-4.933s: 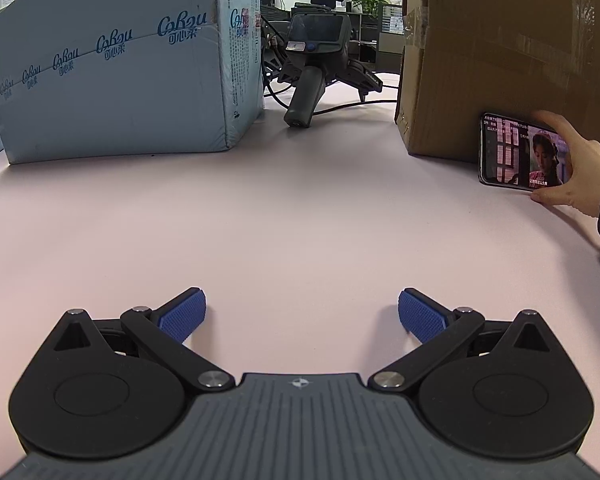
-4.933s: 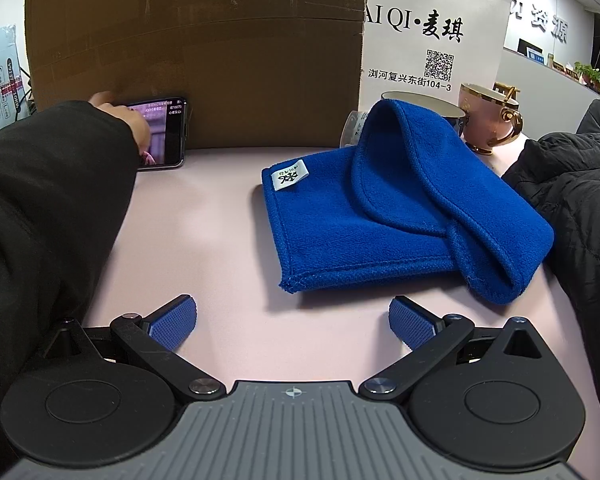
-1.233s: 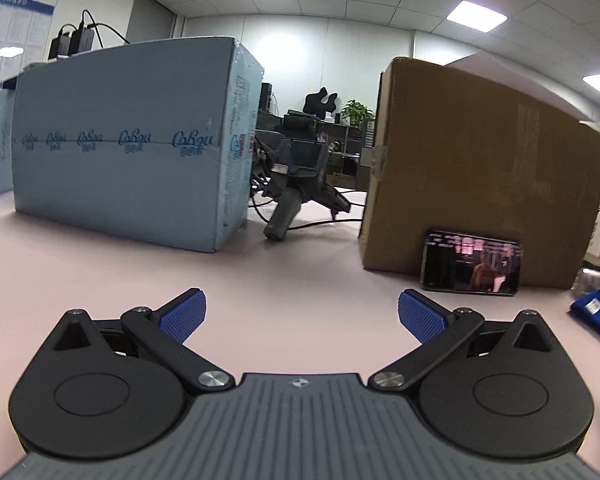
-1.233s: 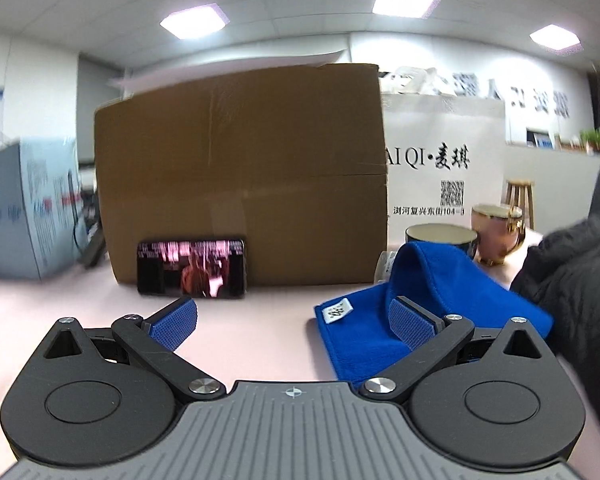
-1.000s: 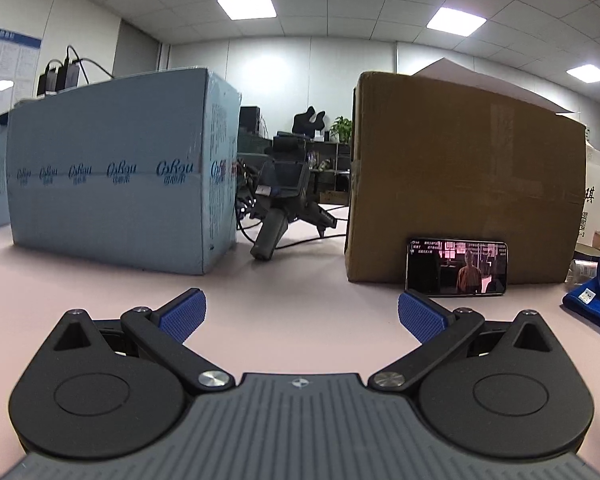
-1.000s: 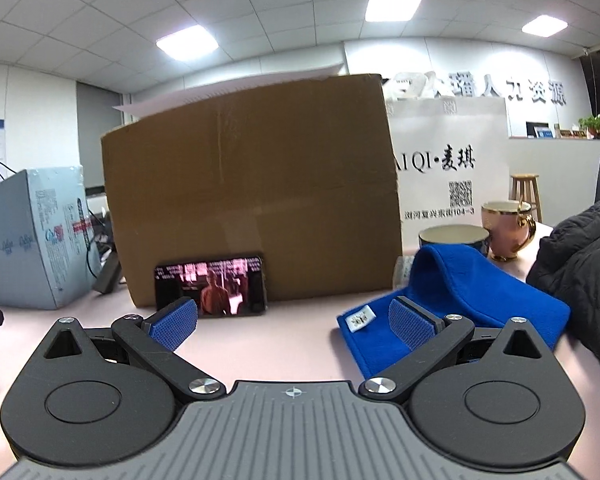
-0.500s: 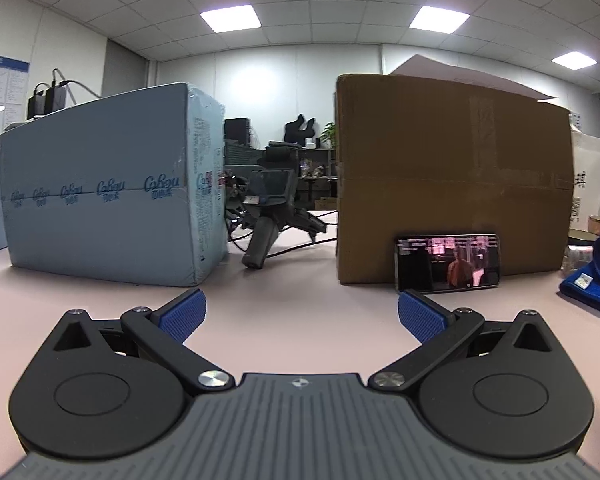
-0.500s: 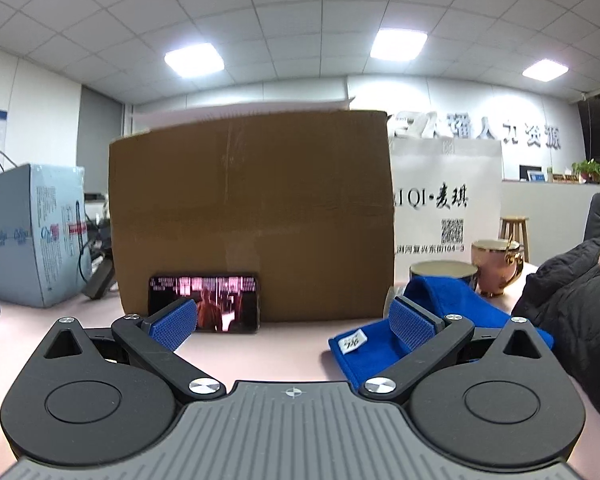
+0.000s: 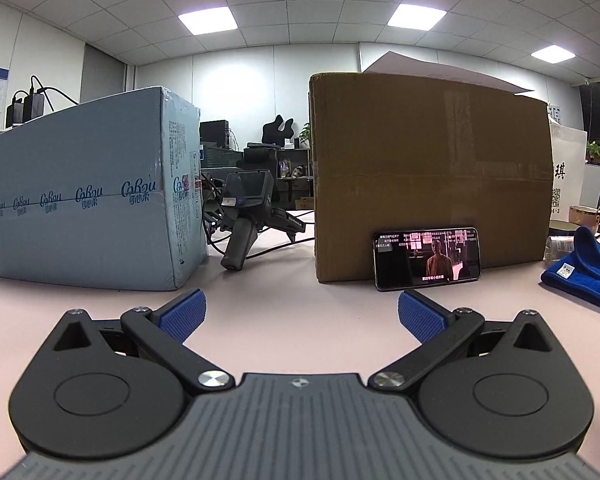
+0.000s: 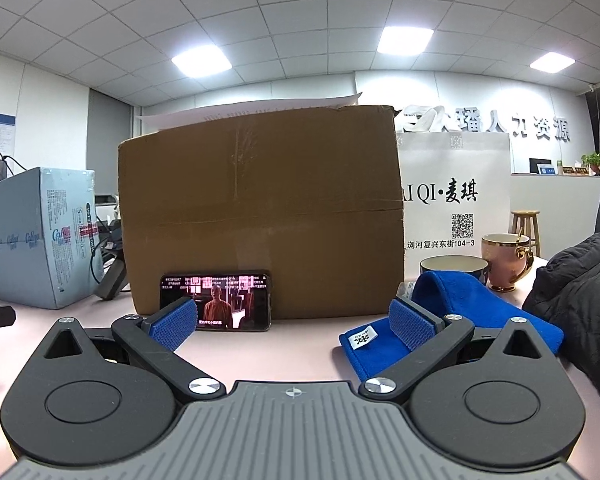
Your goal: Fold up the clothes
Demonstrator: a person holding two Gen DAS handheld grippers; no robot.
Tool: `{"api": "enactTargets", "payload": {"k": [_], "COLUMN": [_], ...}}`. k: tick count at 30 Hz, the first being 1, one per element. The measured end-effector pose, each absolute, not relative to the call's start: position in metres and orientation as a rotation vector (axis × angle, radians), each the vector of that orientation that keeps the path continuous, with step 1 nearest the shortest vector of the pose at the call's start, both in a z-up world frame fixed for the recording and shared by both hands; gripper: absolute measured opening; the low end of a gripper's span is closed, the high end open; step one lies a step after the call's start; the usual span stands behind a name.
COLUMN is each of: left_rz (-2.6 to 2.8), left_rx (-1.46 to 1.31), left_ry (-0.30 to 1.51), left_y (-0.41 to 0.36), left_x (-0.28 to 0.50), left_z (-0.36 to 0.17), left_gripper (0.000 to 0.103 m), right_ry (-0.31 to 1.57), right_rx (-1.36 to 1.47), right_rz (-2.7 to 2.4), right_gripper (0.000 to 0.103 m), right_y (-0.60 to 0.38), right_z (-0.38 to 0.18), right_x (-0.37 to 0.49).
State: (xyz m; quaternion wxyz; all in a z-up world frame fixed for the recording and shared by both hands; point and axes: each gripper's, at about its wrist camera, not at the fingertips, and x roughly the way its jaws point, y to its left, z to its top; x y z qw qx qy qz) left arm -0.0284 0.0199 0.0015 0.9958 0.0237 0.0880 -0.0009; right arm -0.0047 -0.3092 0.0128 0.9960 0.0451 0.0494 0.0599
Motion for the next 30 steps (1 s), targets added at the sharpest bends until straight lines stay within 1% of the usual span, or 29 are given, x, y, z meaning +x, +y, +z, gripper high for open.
{"api": "enactTargets", "payload": {"k": [30], "left_rz": [-0.019], "left_rx": [0.052], "left_ry": [0.175], "left_y": [0.0203], "left_x": [-0.0290], "left_z": [0.0018], "left_gripper": [0.103], "right_ry": [0.104], "right_rx": [0.086], "right_rz": [0.138], "right_gripper": [0.103], "right_y": [-0.3097], "right_z": [0.0125], "right_x": [-0.0035]}}
